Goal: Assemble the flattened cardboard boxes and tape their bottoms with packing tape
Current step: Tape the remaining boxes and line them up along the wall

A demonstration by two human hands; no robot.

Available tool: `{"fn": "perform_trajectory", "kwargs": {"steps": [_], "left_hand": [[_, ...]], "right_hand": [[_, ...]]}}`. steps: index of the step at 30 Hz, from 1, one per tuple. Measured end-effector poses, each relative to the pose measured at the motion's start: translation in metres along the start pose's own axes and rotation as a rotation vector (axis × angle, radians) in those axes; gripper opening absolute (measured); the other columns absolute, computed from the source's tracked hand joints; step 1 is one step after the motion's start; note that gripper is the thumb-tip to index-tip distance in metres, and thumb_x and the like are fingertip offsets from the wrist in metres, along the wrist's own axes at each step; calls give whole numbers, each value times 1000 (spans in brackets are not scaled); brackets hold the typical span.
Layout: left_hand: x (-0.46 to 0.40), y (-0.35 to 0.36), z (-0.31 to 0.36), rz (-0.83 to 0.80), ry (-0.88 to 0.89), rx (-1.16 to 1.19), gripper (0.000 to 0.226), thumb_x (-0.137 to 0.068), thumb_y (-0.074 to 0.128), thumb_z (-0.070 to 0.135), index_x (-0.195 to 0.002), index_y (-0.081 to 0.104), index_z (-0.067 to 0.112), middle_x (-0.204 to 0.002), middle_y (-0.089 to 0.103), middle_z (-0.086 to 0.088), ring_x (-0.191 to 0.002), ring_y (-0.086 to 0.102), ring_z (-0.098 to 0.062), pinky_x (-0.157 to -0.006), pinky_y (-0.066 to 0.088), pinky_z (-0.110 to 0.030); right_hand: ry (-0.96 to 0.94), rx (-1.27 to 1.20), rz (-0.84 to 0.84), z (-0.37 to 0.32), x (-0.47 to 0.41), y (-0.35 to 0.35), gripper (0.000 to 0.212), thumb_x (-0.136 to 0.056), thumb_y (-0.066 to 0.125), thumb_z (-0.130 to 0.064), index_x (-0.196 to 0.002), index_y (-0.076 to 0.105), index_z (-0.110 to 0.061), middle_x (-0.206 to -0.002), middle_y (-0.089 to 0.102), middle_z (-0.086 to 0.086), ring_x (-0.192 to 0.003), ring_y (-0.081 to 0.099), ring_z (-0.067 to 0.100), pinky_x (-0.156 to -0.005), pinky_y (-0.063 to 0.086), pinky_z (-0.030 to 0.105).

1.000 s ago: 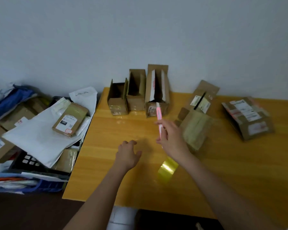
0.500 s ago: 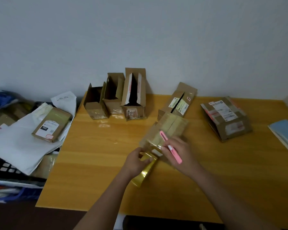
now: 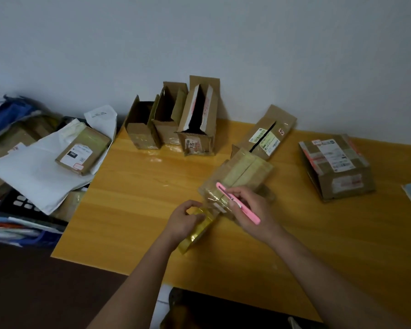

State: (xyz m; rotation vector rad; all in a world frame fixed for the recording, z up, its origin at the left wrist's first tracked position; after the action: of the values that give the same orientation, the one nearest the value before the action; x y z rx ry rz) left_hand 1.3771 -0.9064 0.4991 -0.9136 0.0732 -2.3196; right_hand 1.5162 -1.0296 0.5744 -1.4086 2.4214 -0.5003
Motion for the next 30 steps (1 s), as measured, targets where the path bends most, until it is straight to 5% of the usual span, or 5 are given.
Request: {"fn": "perform_trajectory", "kwargs": {"steps": [6,18,25,30], "left_hand": [[-3,5,8,-21,46,-75,10,-95,56,18,-103,60,20,-75,48,-10,-67,42,-21,-60,34,-30],[-11,3,6,18,38,-32,10,-96,54,22,-88,57,17,-80,48,-11,-72,43,-21,-65,37,-32],[-16,4,9,42,85,-48,12,-97,57,23,-90,61,14,-77,44,-11,-68,40,-21,-60,36,-31],[-19,6,13,55,108,-83,15,-97,56,22,-82,58,19,-69,39,-7,-55,32,-17,-46,30,-24]], "right_hand": [[-59,98,-129,-8,1,12,19,-92,61,-19,-110,65,-23,-95,61,-8,-86,57,6,-68,45,17],[-77,95,-156,-8,3,10,19,-76,63,-7,-91,67,-19,-88,54,-6,-82,53,5,-69,51,23],[-130,214,-227,-2,3,20,17,-75,57,-14,-90,62,-16,-81,48,-26,-90,46,3,-64,38,13],[-81,230,-261,7,1,20,12,-73,53,-23,-84,59,-22,-82,49,-9,-80,50,7,-59,44,22]]}}
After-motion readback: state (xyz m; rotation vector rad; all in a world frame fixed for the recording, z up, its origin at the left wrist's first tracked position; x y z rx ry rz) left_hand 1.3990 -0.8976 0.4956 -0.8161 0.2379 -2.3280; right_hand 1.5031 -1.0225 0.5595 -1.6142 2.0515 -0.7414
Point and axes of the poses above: each hand's wrist, its own x-axis away from the middle knuckle, its own y-axis out of the palm, z = x × y, the point moved 8 cm from there along -x, towards the middle knuckle
